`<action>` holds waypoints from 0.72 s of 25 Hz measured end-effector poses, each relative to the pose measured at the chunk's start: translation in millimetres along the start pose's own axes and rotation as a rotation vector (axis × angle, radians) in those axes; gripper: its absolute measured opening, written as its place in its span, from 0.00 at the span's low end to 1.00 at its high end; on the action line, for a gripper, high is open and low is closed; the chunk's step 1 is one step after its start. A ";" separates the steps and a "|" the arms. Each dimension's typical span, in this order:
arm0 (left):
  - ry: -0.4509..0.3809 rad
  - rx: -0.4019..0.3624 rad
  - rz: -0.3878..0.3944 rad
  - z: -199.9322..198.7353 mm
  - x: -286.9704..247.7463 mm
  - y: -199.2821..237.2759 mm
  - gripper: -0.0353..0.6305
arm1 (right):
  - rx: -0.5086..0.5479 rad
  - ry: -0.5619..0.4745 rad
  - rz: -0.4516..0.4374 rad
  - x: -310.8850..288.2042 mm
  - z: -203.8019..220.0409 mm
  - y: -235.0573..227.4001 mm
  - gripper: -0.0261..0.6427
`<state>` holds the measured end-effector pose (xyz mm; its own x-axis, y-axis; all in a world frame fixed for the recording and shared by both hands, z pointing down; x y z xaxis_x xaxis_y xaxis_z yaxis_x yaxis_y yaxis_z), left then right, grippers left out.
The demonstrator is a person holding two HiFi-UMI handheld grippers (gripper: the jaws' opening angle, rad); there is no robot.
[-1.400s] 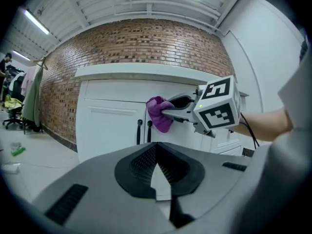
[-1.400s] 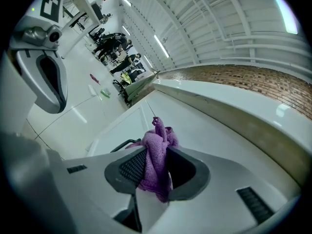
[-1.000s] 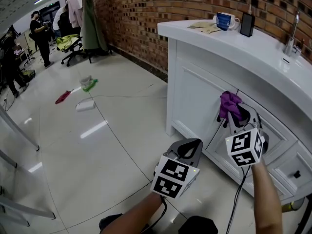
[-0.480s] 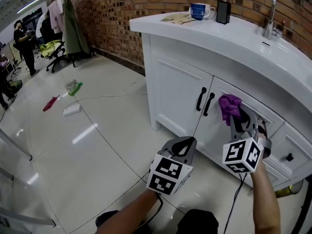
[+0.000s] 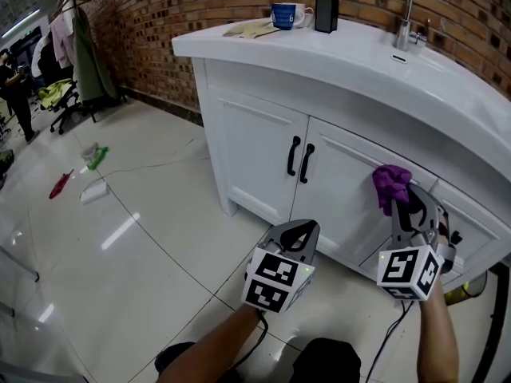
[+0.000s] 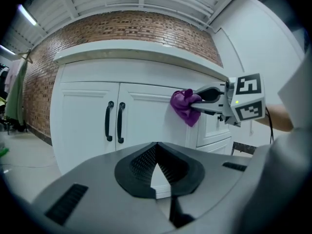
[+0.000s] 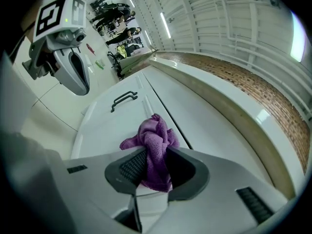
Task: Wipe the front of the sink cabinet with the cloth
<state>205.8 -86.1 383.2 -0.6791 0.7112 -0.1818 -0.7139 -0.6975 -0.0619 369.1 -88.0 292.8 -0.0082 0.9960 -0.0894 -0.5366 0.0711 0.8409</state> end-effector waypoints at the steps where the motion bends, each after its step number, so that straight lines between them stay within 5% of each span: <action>1: -0.002 -0.001 0.006 -0.6 -2.2 -2.4 0.06 | -0.006 0.002 0.014 5.9 5.7 -4.8 0.21; 11: 0.010 -0.015 0.018 3.6 -7.5 -6.0 0.06 | -0.100 0.105 0.043 38.9 64.6 -5.9 0.21; 18: 0.005 -0.001 0.000 6.7 -6.5 5.9 0.06 | -0.125 0.091 -0.016 14.2 54.2 25.3 0.21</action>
<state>204.8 -94.2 390.7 -0.6779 0.7110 -0.1867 -0.7140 -0.6973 -0.0627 401.2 -69.0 341.7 -0.0723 0.9852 -0.1555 -0.6384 0.0741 0.7662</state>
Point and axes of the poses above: the fingertips, and each gripper's own axes: x backward along the fingers, y to its left, z out of its underside, the point moved 3 cm from there along x, backward along the fingers, and after that the axes turned 6 degrees about -x, right-handed, at the moved point
